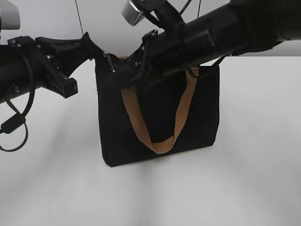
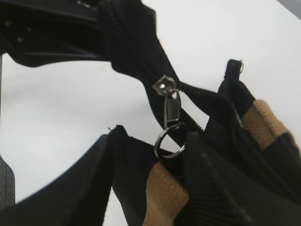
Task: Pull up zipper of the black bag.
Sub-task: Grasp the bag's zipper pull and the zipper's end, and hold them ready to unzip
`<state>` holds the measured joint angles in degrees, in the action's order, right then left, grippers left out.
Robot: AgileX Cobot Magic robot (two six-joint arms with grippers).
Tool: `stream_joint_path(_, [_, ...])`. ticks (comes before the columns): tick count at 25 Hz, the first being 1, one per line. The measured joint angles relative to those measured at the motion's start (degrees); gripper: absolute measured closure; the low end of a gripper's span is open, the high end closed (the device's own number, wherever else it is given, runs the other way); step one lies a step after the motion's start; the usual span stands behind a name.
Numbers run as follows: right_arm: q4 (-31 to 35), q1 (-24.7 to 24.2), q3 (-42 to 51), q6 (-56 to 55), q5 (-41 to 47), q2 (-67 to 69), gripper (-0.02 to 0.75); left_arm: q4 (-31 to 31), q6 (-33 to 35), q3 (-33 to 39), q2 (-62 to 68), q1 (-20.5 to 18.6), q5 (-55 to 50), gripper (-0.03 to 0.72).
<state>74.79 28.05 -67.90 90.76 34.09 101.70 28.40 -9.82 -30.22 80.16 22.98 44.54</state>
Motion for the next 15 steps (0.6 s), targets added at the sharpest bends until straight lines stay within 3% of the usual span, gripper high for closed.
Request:
stream_joint_path(8, [0.2, 0.0, -2.3, -0.9, -0.7, 1.9, 0.402, 0.0, 0.0, 0.0, 0.0, 0.0, 0.1, 0.676])
stream_joint_path(15, [0.2, 0.0, -2.5, -3.0, -2.6, 2.0, 0.605, 0.1, 0.0, 0.0, 0.0, 0.0, 0.1, 0.676])
